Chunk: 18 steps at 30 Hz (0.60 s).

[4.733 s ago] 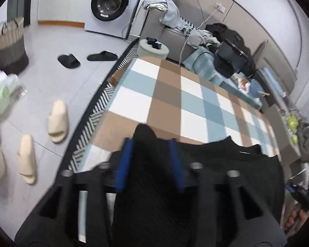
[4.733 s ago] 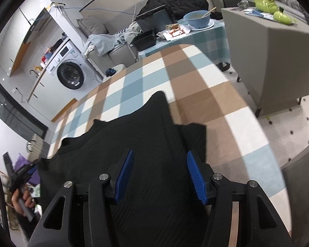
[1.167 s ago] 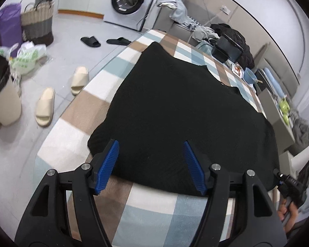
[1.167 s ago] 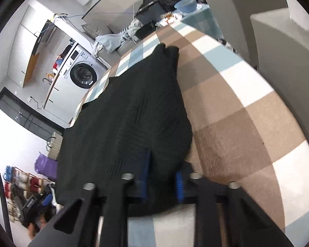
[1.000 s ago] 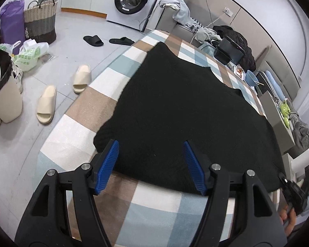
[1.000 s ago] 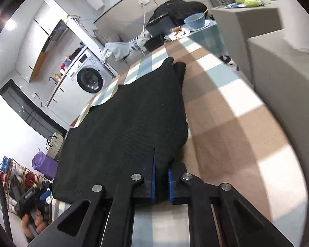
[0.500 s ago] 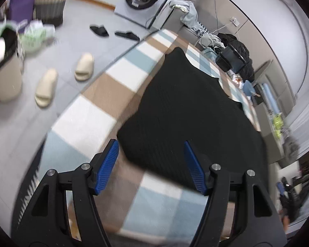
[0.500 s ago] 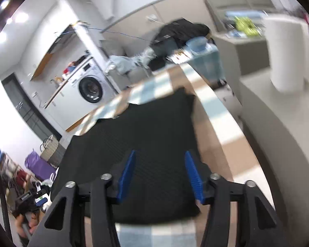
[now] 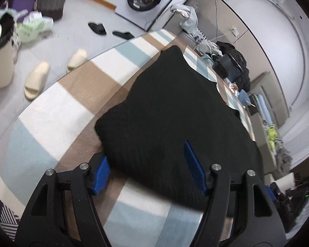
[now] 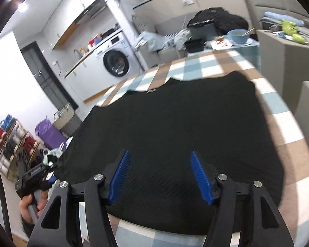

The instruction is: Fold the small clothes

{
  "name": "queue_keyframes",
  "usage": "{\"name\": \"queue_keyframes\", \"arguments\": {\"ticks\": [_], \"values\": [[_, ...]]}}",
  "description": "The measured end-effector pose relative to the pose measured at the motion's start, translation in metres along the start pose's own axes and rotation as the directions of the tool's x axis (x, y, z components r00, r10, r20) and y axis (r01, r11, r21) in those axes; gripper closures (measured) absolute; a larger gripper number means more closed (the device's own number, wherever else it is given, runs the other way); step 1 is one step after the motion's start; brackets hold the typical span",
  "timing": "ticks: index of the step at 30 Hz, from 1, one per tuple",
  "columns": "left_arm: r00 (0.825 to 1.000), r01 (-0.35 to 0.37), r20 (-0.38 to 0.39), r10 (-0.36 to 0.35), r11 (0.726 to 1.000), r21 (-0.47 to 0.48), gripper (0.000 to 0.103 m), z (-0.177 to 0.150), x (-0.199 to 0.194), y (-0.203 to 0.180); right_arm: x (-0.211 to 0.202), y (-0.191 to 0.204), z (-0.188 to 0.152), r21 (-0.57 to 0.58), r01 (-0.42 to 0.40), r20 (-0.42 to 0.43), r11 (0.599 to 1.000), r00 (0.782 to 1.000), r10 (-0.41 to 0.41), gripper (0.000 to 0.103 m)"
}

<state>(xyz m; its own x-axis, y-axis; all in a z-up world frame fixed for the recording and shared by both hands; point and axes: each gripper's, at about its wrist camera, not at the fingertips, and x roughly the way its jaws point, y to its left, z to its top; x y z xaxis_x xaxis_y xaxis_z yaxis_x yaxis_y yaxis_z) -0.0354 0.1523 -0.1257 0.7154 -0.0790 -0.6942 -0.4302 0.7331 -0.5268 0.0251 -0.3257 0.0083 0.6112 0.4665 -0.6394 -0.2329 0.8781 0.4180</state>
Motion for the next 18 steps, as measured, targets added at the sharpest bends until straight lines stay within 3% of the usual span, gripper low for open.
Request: {"name": "queue_keyframes", "arguments": {"ticks": [3, 7, 10, 13, 16, 18], "values": [[0.999, -0.048, 0.010, 0.048, 0.999, -0.011, 0.089, 0.000, 0.014, -0.009, 0.015, 0.007, -0.001, -0.028, -0.004, -0.024, 1.000, 1.000, 0.003, 0.040], [0.994, -0.050, 0.098, 0.051, 0.999, -0.017, 0.091, 0.001, 0.011, -0.016, 0.026, 0.011, -0.005, -0.037, 0.008, -0.046, 0.999, 0.999, -0.010, 0.040], [0.985, -0.075, 0.161, 0.062, 0.994, 0.081, 0.091, 0.002, 0.003, -0.034, 0.030, 0.009, -0.009, -0.031, 0.024, -0.065, 0.999, 0.998, -0.026, 0.040], [0.972, -0.105, 0.229, 0.052, 0.969, 0.226, 0.091, 0.002, -0.006, -0.066, 0.030, 0.005, -0.011, -0.020, 0.039, -0.073, 0.999, 0.997, -0.041, 0.040], [0.982, -0.003, 0.181, -0.059, 0.947, 0.322, 0.092, 0.005, -0.003, -0.100, 0.030, 0.002, -0.013, -0.014, 0.046, -0.084, 0.999, 0.995, -0.047, 0.040], [0.979, 0.045, 0.165, -0.118, 0.919, 0.393, 0.092, 0.003, -0.002, -0.127, 0.029, 0.000, -0.014, -0.012, 0.051, -0.087, 0.999, 0.995, -0.052, 0.040]]}}
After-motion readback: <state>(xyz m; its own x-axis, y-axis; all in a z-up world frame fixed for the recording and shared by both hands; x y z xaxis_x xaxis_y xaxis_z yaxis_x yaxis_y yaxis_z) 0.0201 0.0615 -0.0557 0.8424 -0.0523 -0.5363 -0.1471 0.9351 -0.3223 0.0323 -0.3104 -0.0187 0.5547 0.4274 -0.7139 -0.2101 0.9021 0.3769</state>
